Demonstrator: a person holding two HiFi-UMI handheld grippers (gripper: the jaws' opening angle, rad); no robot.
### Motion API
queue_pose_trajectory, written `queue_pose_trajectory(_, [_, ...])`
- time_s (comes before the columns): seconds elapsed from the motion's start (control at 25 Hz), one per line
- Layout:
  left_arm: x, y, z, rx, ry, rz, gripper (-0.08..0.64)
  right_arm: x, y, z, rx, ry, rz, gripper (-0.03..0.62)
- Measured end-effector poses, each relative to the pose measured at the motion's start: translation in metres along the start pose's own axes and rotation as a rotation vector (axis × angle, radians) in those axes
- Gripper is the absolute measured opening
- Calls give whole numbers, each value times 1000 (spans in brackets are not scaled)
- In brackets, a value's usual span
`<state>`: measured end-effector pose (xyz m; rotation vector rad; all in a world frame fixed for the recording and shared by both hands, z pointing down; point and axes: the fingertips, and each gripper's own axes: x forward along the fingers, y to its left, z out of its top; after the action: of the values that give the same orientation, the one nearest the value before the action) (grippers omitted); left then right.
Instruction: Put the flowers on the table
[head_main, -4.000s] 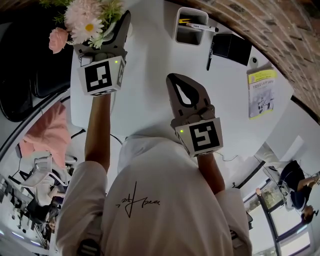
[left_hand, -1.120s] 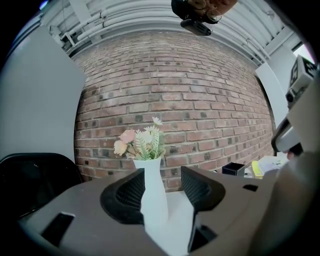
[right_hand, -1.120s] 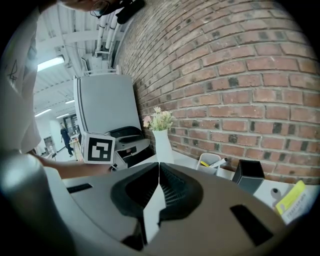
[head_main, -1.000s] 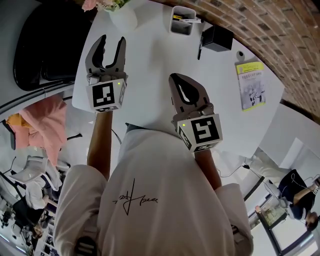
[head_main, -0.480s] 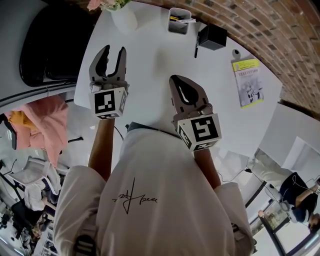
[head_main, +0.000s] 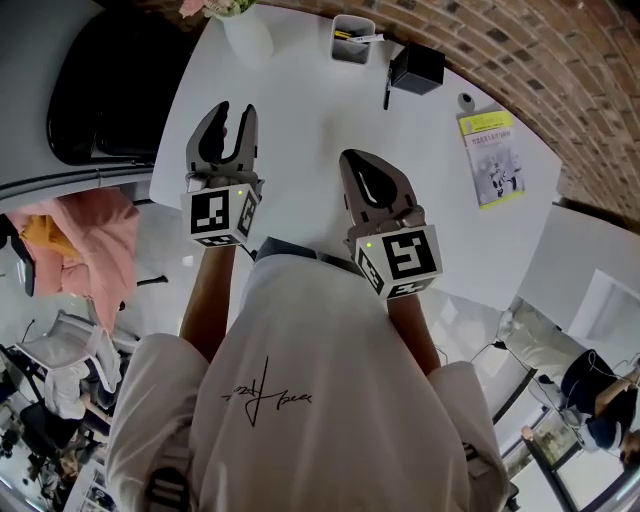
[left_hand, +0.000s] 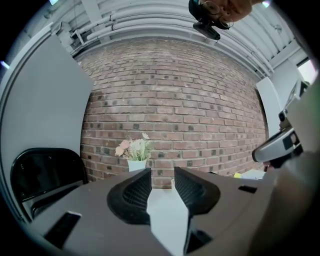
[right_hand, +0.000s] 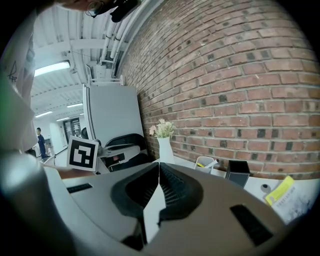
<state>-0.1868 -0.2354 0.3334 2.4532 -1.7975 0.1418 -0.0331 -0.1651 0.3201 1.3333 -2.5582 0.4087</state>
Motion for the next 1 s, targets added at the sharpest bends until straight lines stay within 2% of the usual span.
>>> queue_pose_trajectory(0.28, [-23,-13,-2,-15,17,29,143,-20,4,-3,-12,-17,4,25])
queue_pose_trajectory(0.6, [-48,-43,-8,-27,58,11,143,-44,4,-7,-10,-31,16,25])
queue_pose_trajectory(1.0, [-77,-73,-5,-34,55,4,129,-72,11,-17,-4,-41,43,25])
